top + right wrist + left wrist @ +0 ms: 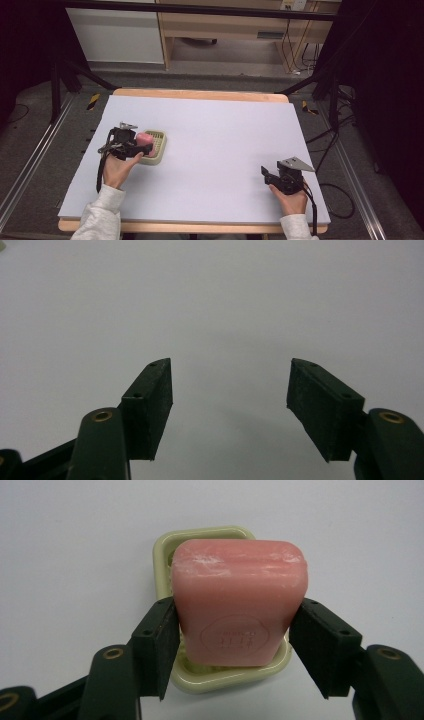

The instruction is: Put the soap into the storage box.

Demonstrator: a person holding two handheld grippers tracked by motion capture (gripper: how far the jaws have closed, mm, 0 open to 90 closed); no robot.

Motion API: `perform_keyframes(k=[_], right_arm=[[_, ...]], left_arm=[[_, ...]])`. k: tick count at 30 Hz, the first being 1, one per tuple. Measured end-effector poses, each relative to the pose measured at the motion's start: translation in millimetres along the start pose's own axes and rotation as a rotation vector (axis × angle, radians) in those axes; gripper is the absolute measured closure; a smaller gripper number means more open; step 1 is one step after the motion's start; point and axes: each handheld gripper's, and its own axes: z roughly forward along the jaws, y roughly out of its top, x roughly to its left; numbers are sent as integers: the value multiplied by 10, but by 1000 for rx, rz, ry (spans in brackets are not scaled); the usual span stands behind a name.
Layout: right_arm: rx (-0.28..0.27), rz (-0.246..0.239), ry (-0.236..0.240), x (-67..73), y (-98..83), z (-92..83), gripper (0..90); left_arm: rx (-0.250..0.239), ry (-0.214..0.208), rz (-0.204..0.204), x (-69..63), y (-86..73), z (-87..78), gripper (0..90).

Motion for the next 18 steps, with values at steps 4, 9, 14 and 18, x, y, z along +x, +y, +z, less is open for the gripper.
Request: perform_keyframes(k=[4, 9, 14, 18], right_arm=[[0, -4, -2, -2, -2, 2, 349], [0, 0, -1, -4, -1, -1, 349], [4, 0, 0, -5, -4, 5, 347], [4, 0, 0, -1, -4, 3, 345]], left_arm=[[18, 2, -2, -1, 12, 49, 370], [25, 13, -10, -4, 36, 109, 370], [21, 23, -9, -13, 74, 161, 370], [1, 22, -23, 0, 108, 252, 370]])
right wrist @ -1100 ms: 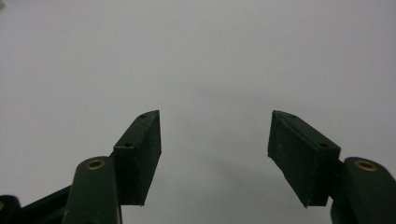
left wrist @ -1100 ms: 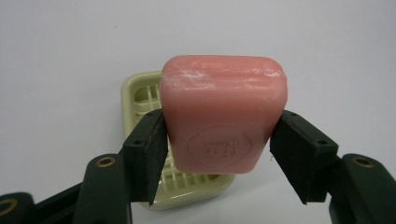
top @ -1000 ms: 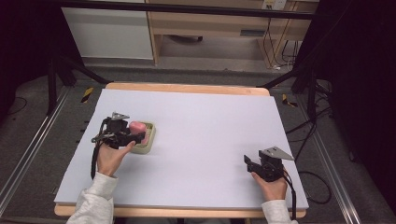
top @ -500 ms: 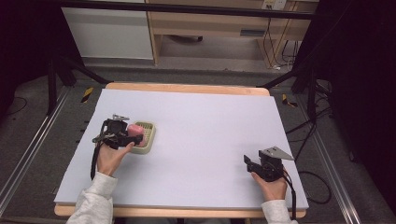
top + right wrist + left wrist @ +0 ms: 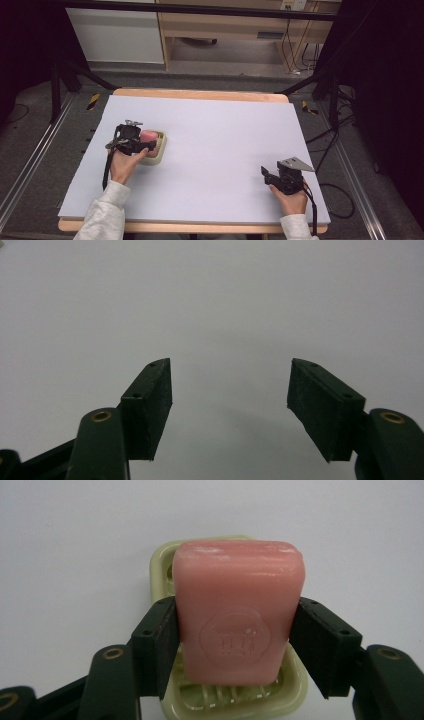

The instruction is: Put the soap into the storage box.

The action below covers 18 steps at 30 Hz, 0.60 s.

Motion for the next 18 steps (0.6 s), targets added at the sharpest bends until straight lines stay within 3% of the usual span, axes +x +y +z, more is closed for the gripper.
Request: perform_keyframes(k=[9, 12, 18], right_arm=[[0, 0, 4, -6, -2, -2, 344], [0, 0, 4, -5, -2, -3, 343], [1, -1, 1, -6, -3, 1, 340]], left_arm=[[14, 26, 9, -33, 70, 157, 370], [49, 47, 4, -25, 64, 269, 376], [33, 50, -11, -16, 54, 259, 374]])
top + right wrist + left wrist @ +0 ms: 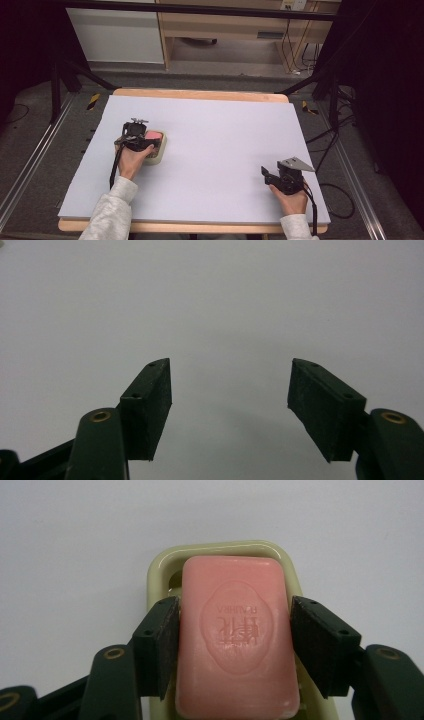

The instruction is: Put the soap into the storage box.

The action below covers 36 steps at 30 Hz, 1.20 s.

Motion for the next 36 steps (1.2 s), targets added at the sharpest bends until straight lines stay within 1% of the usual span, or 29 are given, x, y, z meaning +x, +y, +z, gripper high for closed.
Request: perform_keyframes(k=[2, 5, 6, 7, 9, 13, 16, 17, 18, 20, 22, 23, 26, 27, 28, 30, 32, 33, 35, 36], right_arm=[[-4, 0, 1, 1, 1, -4, 338], [-6, -1, -2, -5, 1, -5, 335], [-7, 2, -3, -6, 2, -6, 335], [-8, 4, -3, -6, 2, -8, 334], [-10, 1, -5, -8, 1, -10, 332], [-11, 3, -9, -11, -1, -9, 326], [-10, 10, -13, -22, -3, -7, 311], [-10, 10, -13, -22, -3, -7, 311], [-7, 13, -17, -35, -6, -7, 296], [-7, 18, -23, -44, -8, -6, 284], [-7, 27, -23, -57, -5, -5, 272], [-9, 28, -28, -69, -2, -1, 262], [-9, 45, -32, -102, 7, 3, 250], [-9, 45, -32, -102, 7, 3, 250], [6, 46, -36, -132, 9, 33, 237], [16, 50, -43, -154, 17, 59, 238], [22, 58, -50, -183, 33, 83, 232], [31, 54, -56, -202, 39, 95, 223], [40, 63, -68, -233, 36, 111, 213], [48, 61, -71, -249, 32, 111, 208]], left_arm=[[-20, -2, -1, 1, -4, -43, 369], [-55, -16, -2, 14, -10, -150, 310], [-55, -16, -2, 14, -10, -150, 301], [-74, -27, 2, 25, -27, -231, 288], [-98, -47, 9, 42, -62, -307, 280], [-141, -94, 26, 94, -171, -436, 260], [-155, -127, 30, 138, -279, -492, 253], [-155, -127, 30, 138, -279, -492, 250], [-168, -131, 39, 160, -365, -525, 250], [-172, -124, 62, 190, -441, -563, 250], [-197, -115, 53, 232, -522, -611, 252], [-205, -118, 44, 253, -563, -632, 252], [-216, -113, 36, 314, -687, -682, 253], [-216, -113, 36, 314, -687, -682, 254], [-220, -112, 35, 357, -775, -702, 253], [-220, -99, 45, 414, -852, -715, 253], [-218, -84, 33, 474, -937, -710, 253], [-206, -82, 29, 514, -992, -693, 254], [-187, -71, 28, 571, -1055, -673, 259], [-183, -65, 19, 604, -1082, -662, 264]])
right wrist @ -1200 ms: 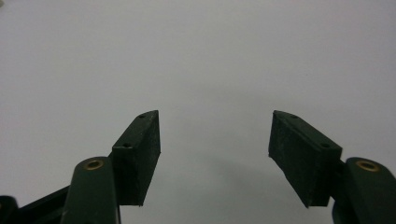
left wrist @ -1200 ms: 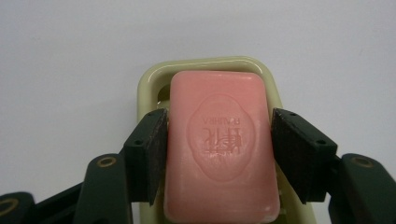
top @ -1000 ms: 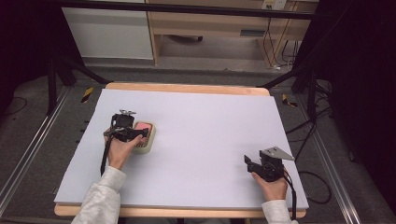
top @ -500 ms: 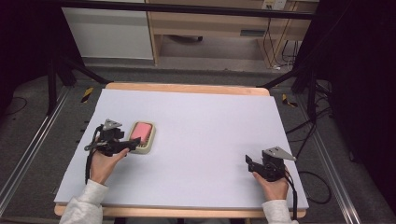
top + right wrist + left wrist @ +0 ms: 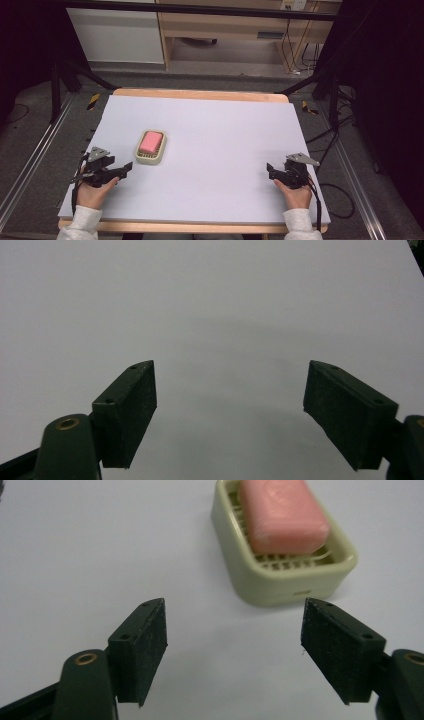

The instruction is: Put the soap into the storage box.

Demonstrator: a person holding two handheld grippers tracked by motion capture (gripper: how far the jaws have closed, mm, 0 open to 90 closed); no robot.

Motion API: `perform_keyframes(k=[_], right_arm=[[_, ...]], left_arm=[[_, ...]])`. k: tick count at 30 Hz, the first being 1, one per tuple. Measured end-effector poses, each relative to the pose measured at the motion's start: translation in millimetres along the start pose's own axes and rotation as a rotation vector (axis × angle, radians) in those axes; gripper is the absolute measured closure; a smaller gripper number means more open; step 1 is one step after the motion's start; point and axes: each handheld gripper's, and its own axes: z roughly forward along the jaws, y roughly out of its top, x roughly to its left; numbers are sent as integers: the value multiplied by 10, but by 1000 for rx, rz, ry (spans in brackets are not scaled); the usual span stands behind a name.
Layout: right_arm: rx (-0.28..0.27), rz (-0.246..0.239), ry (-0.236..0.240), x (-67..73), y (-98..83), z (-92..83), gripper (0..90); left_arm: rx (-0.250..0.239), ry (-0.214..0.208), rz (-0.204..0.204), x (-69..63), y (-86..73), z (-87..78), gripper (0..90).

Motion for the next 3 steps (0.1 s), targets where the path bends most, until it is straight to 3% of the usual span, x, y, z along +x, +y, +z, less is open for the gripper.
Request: perform_keyframes(k=[3], right_arm=[[3, -3, -10, -18, -7, -12, 208]], left_arm=[[6, 6, -27, 56, -39, 12, 264]])
